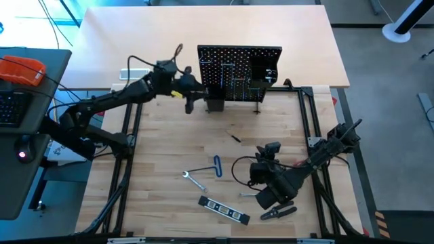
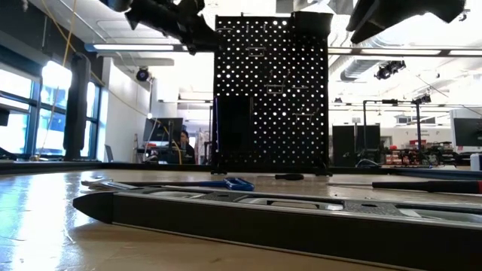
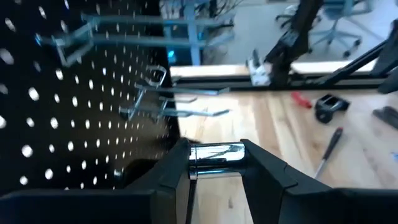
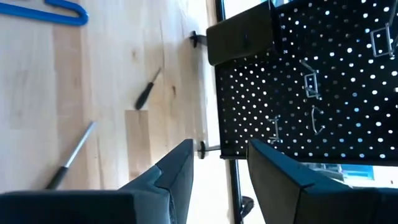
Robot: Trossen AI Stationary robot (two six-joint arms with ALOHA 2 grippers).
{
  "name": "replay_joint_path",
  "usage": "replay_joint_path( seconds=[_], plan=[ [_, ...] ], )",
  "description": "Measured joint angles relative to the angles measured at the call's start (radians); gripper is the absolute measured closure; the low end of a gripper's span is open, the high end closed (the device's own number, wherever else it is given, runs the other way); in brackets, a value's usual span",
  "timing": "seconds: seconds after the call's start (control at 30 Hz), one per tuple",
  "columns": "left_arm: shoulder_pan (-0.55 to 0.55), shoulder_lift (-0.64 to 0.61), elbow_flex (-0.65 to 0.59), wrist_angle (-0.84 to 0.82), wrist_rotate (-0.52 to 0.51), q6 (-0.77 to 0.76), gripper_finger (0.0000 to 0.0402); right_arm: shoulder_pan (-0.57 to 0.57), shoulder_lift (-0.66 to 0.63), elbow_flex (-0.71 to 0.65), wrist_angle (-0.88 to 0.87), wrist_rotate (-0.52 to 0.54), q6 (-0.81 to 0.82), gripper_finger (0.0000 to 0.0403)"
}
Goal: Hang tools onto peg board
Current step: Put the bolts on the pegboard
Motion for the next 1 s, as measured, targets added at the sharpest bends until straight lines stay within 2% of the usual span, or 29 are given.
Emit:
replay_joint_path(
  seconds=[0.23,0.37,0.63,0.9,1.0],
  plan=[
    [0.036,-0.008,0.009,0.001,0.021,0.001,0.03,0.019,0.0,-0.004,0.0,-0.002,0.028,0.0258],
    [0.036,0.022,0.009,0.003,-0.031,0.027,0.03,0.019,0.0,-0.031,0.0,-0.014,0.05,0.0258],
    [0.035,0.088,0.009,0.04,-0.06,0.044,0.03,0.029,0.0,-0.093,0.0,-0.094,0.138,0.0258],
    [0.035,0.169,0.009,0.122,-0.068,0.044,0.03,0.042,0.0,-0.104,0.001,-0.091,0.181,0.0258],
    [0.035,0.209,0.008,0.13,-0.129,0.042,0.03,0.041,0.0,-0.104,0.002,-0.084,0.182,0.0258]
  ],
)
